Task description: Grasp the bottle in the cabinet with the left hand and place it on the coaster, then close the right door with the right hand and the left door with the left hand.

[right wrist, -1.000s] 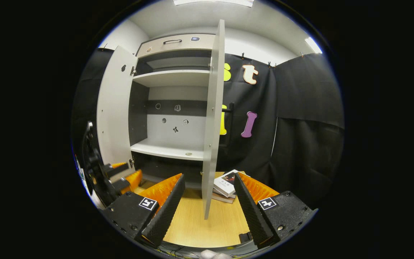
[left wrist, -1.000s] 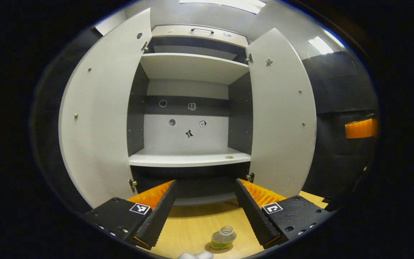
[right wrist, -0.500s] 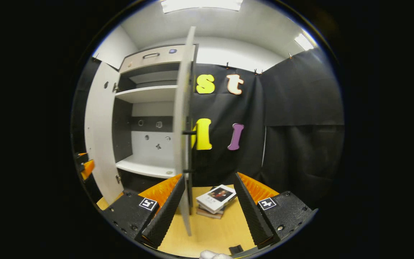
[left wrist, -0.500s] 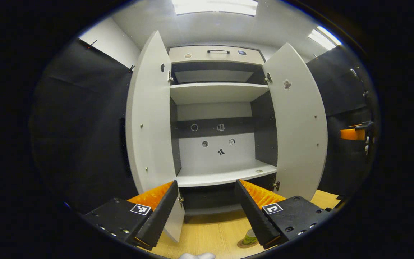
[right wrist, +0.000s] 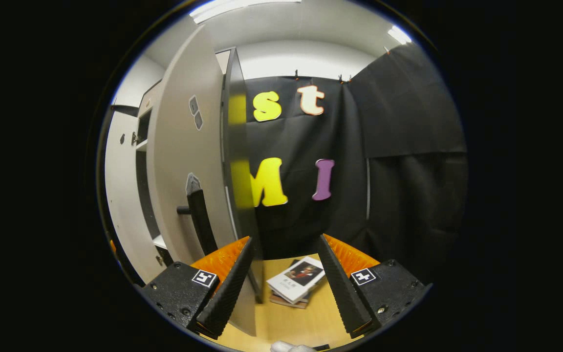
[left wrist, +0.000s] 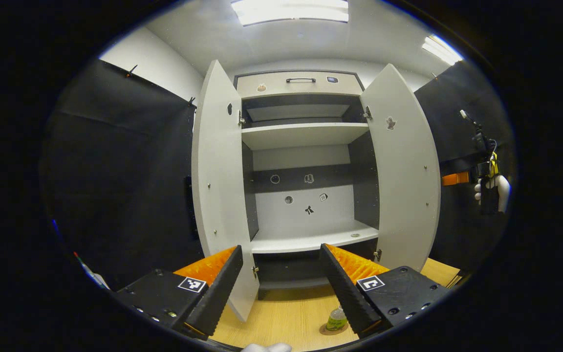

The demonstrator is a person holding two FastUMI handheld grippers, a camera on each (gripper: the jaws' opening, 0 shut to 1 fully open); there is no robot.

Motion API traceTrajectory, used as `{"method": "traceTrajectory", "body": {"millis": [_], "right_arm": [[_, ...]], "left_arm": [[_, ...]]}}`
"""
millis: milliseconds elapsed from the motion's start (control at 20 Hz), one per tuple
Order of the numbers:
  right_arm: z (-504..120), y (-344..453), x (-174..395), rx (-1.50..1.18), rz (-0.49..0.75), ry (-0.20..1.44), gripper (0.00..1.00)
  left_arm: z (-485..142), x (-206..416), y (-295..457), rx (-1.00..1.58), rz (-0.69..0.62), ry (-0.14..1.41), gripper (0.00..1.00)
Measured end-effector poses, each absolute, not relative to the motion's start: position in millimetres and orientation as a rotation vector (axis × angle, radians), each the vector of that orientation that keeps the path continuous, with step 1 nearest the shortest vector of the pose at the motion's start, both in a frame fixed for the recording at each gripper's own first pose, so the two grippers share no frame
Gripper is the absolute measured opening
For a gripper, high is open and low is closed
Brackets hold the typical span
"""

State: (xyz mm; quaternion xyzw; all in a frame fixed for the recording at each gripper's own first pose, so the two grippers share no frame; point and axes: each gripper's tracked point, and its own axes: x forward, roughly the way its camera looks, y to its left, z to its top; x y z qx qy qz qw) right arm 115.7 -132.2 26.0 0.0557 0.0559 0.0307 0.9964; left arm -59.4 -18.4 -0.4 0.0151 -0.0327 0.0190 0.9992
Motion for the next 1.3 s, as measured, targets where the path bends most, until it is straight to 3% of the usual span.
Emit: {"method": "traceTrajectory", "body": {"millis": [200,250,550,1300], "right_arm": [[29,-102,123,0.061,0.177,0.119,0.86],[28,-96,121,0.032,0.202,0.122,0.79],[28,-58,119,0.010,0.310,0.121,0.79],[18,3,133,0.002,0.392,0.119,0.79]], "left_arm": [[0,-59,-38,0.014,0.064,-0.044,0.96],[-1,-60,-41,0.017,0.076,-0.039,0.96],[-7,-61,-49,0.020,0.116,-0.015,0.96],[-23,-59,-46,-0.019,0.152,0.013,0.96]]}}
